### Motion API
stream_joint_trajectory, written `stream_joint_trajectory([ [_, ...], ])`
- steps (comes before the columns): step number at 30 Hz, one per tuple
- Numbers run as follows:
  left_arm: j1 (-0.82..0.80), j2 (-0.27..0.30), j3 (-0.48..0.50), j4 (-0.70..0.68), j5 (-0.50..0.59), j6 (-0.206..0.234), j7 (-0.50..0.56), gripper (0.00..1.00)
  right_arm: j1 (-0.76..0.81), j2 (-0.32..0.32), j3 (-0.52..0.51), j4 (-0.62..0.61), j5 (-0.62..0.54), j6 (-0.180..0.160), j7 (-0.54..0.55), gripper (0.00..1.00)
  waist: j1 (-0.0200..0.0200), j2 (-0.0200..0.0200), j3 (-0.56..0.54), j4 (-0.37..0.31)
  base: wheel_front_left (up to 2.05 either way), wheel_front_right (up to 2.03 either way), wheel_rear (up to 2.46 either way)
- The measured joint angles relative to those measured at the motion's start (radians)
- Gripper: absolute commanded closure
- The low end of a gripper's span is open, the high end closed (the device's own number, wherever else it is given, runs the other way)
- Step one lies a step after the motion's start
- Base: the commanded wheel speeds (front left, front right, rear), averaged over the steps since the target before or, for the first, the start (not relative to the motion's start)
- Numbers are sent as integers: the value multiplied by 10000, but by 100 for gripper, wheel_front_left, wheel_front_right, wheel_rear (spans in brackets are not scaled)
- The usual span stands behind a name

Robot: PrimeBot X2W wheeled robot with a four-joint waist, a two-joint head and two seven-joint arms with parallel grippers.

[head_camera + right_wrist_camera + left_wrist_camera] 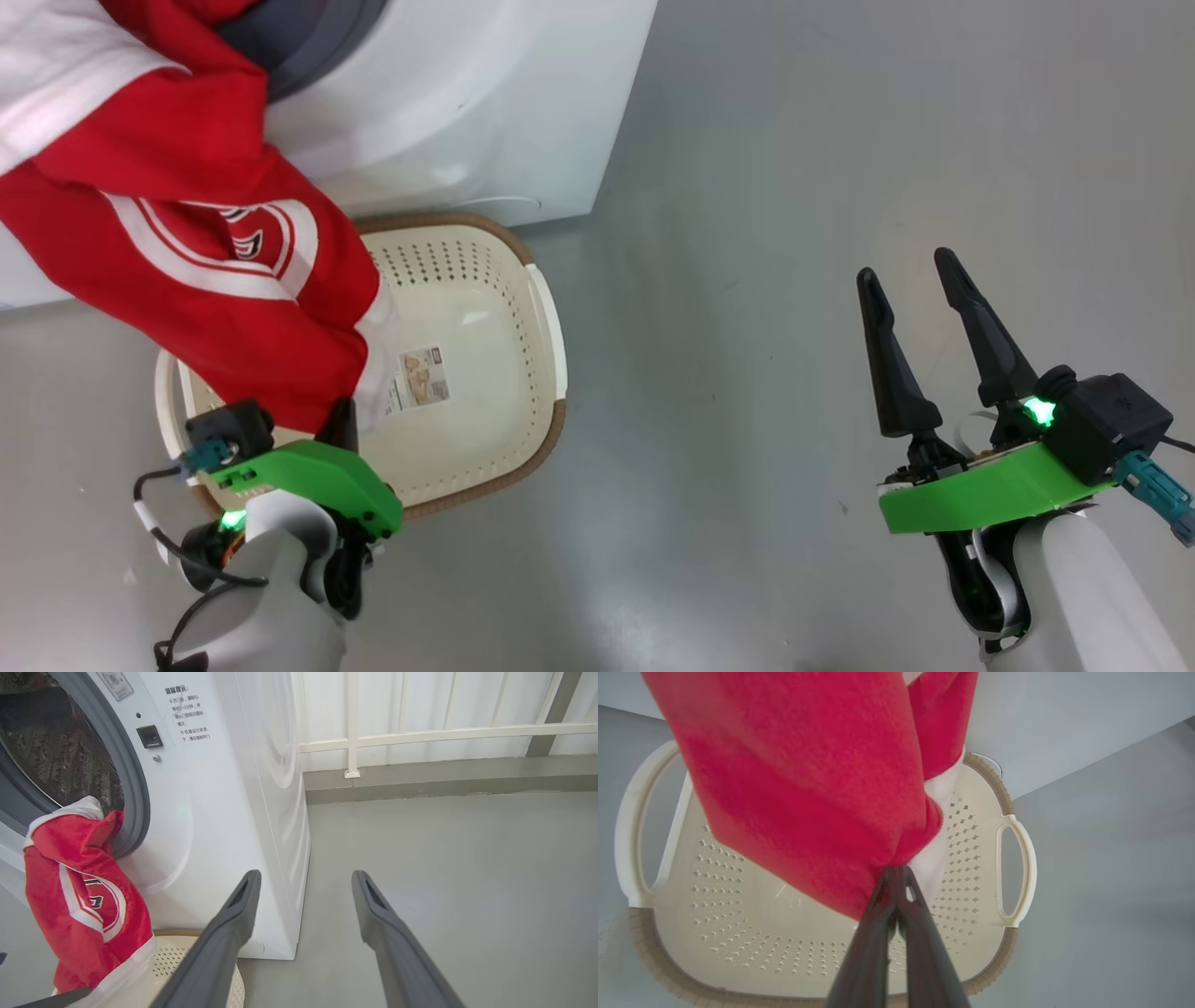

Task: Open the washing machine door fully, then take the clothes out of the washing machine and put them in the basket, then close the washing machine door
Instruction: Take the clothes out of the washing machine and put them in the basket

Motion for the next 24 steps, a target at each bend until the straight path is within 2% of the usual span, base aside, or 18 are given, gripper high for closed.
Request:
stream_joint_trajectory([
  [6, -259, 2, -616, 111, -750, -184, 0, 100, -135, 0, 25, -65, 6, 0, 0, 0, 0, 0, 471, -95, 0, 0, 0],
  [11, -518, 4, -1108, 207, -1085, -184, -4, 100, -392, -2, 52, -128, 15, 0, 0, 0, 0, 0, 931, -152, 0, 0, 0],
  [24, -856, 15, -1657, 539, -1682, -69, -44, 100, -780, -2, 77, -203, 73, 0, 0, 0, 0, 0, 1896, -239, 0, 0, 0],
])
